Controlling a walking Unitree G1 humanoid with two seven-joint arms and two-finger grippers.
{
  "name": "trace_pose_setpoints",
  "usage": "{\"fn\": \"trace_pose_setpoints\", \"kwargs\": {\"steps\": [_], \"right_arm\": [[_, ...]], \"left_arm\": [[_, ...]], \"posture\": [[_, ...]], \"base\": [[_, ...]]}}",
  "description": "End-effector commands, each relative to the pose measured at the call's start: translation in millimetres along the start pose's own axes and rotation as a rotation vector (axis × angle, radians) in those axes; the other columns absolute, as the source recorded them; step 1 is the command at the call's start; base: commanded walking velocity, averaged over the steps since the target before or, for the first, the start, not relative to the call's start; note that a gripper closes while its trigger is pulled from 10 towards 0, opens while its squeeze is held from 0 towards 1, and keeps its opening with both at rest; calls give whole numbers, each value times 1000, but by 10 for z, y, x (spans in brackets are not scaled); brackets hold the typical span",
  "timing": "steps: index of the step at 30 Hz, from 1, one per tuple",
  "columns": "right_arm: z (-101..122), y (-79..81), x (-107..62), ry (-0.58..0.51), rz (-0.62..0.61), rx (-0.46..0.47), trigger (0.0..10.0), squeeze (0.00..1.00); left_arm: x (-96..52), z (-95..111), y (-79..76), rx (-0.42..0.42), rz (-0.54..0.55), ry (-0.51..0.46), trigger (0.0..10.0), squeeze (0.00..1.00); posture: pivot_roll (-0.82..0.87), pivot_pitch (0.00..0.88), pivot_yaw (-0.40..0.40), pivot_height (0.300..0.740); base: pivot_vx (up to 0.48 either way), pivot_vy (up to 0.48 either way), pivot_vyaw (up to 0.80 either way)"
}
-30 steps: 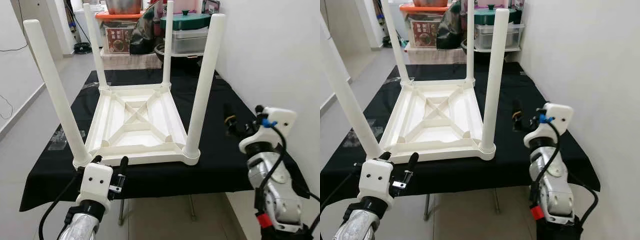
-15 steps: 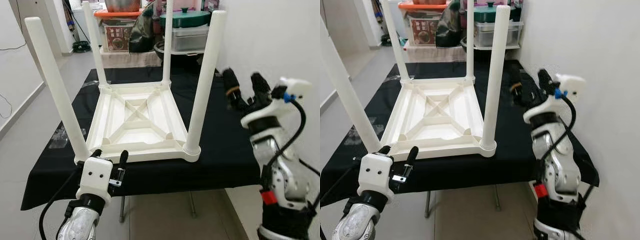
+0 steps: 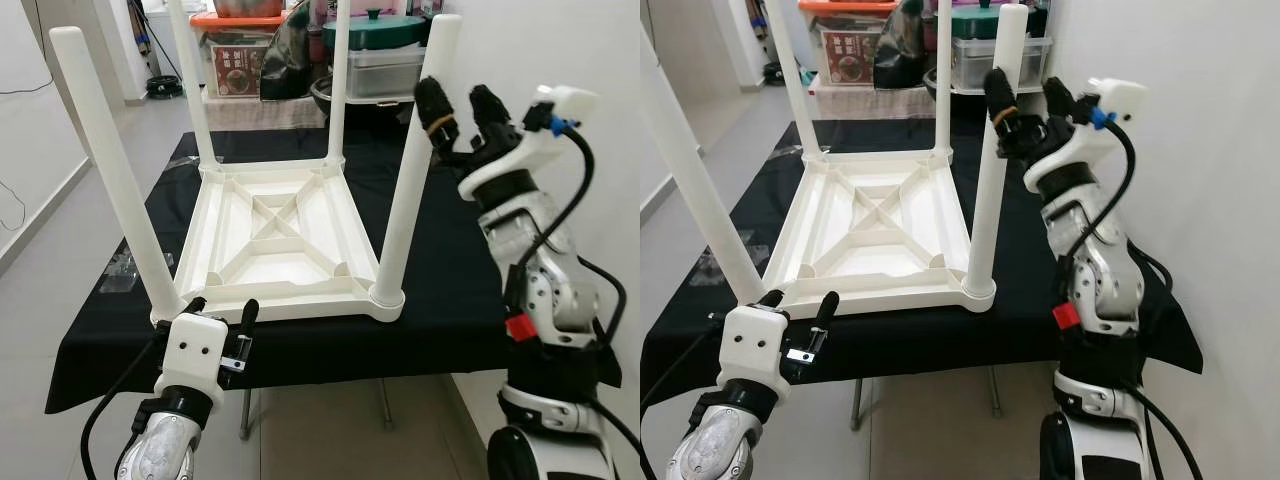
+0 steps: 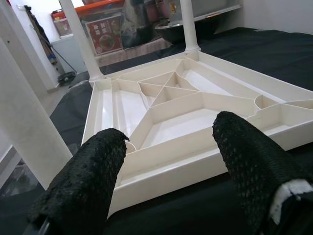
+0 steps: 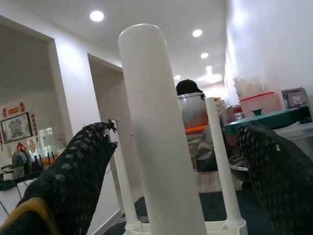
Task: Building children table
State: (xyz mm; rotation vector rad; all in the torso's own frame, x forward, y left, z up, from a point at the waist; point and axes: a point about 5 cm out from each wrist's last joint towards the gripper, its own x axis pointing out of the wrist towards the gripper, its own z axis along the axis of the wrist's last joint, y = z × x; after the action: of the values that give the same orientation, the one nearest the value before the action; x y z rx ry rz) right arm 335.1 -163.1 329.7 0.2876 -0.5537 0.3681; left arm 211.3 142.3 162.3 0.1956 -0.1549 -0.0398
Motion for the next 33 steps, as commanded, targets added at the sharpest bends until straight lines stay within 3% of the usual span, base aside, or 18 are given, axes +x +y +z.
{"fn": "trace_pose_setpoints", "kwargs": {"steps": [1,5,9,16,17,18,19,28,33], "right_arm": [[31,40,51,-19,24,16,10000,0],[49,74,106,-25,37,11,10000,0],[58,124,360,0,39,-98,10000,0],[138,126,585,10,45,-173,10000,0],[162,116,626,9,39,-190,4549,0],[162,116,626,9,39,-190,4549,0],[168,105,657,16,33,-204,0,0],[150,36,779,61,-7,-235,0,0],[110,63,865,74,8,-138,0,0]], "left_arm": [[-3,-34,2,12,4,16,10000,0],[-5,-36,1,11,5,17,10000,0],[-5,-36,-34,7,-1,17,10000,0],[-13,-28,-62,3,-5,16,10000,0],[-17,-30,-70,3,-8,18,10000,0],[-17,-30,-70,3,-8,18,10000,0],[-18,-31,-75,1,-8,18,10000,0],[-16,-31,-97,-1,-9,18,10000,0],[-2,-23,-102,-1,-13,12,10000,0]], "posture": [[50,29,-41,740],[48,30,-43,740],[42,43,-49,740],[37,46,-57,740],[36,46,-59,740],[36,46,-59,740],[36,46,-59,740],[34,42,-70,740],[36,39,-74,740]], "base": [[0,0,0],[0,0,0],[0,0,0],[0,0,0],[0,0,0],[0,0,0],[0,0,0],[0,0,0],[0,0,0]]}}
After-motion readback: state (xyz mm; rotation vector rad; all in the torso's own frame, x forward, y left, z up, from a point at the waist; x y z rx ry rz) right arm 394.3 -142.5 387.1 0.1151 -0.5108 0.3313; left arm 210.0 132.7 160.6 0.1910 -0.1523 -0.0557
